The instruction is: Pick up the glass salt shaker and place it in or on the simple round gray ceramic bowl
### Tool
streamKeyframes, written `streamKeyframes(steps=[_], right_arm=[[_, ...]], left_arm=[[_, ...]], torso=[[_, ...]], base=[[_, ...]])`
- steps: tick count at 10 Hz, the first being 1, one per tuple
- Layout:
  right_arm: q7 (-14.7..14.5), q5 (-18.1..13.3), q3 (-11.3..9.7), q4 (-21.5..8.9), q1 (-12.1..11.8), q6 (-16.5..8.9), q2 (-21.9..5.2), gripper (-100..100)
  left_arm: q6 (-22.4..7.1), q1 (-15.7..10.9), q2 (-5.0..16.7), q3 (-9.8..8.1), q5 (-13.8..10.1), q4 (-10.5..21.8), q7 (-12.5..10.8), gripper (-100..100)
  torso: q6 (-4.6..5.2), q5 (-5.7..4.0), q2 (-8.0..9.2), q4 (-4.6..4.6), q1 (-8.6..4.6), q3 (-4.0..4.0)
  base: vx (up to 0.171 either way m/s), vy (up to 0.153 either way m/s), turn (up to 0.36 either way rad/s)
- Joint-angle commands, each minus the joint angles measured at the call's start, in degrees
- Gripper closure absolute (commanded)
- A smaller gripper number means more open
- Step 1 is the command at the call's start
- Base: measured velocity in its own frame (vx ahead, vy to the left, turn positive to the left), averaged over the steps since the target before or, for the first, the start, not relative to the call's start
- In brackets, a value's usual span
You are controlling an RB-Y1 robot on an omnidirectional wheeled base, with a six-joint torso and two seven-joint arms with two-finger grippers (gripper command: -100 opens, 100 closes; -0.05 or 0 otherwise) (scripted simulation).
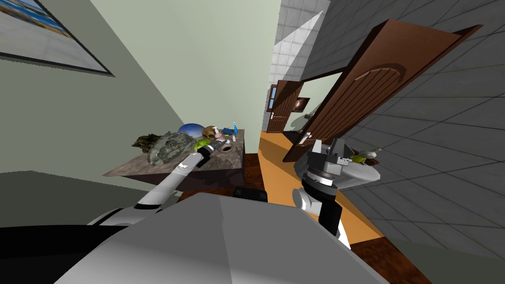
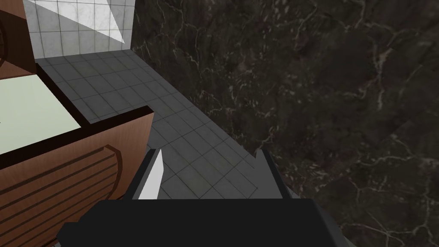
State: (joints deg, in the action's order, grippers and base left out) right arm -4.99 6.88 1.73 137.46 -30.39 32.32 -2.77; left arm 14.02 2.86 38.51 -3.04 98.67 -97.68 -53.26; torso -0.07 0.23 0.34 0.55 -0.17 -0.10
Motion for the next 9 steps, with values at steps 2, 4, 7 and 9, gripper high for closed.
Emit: streamKeyframes(steps=[2, 4, 7, 9], right_arm=[[0.0, 0.0, 0.0, 0.0, 0.0, 0.0, 0.0, 0], [0.0, 0.0, 0.0, 0.0, 0.0, 0.0, 0.0, 0], [0.0, 0.0, 0.0, 0.0, 0.0, 0.0, 0.0, 0], [0.0, 0.0, 0.0, 0.0, 0.0, 0.0, 0.0, 0]], left_arm=[[0.0, 0.0, 0.0, 0.0, 0.0, 0.0, 0.0, 0], [1.8, -0.4, 2.0, -1.33, 0.4, -1.2, -2.8, -100], [3.7, -0.7, 4.0, -2.67, 0.7, -2.4, -5.6, -100], [5.5, -1.1, 6.1, -4.0, 1.1, -3.6, -8.4, -100]], torso=[[0.0, 0.0, 0.01, 0.0, 0.0, 0.0], [-0.01, -0.02, -0.03, 0.0, -0.07, -0.01], [0.0, -0.04, -0.08, 0.02, -0.17, -0.04], [0.0, -0.04, -0.04, 0.01, -0.15, -0.02]], base=[[0.0, 0.0, 0.0], [0.021, -0.031, 0.066], [0.022, -0.044, 0.048], [0.022, -0.041, 0.066]])
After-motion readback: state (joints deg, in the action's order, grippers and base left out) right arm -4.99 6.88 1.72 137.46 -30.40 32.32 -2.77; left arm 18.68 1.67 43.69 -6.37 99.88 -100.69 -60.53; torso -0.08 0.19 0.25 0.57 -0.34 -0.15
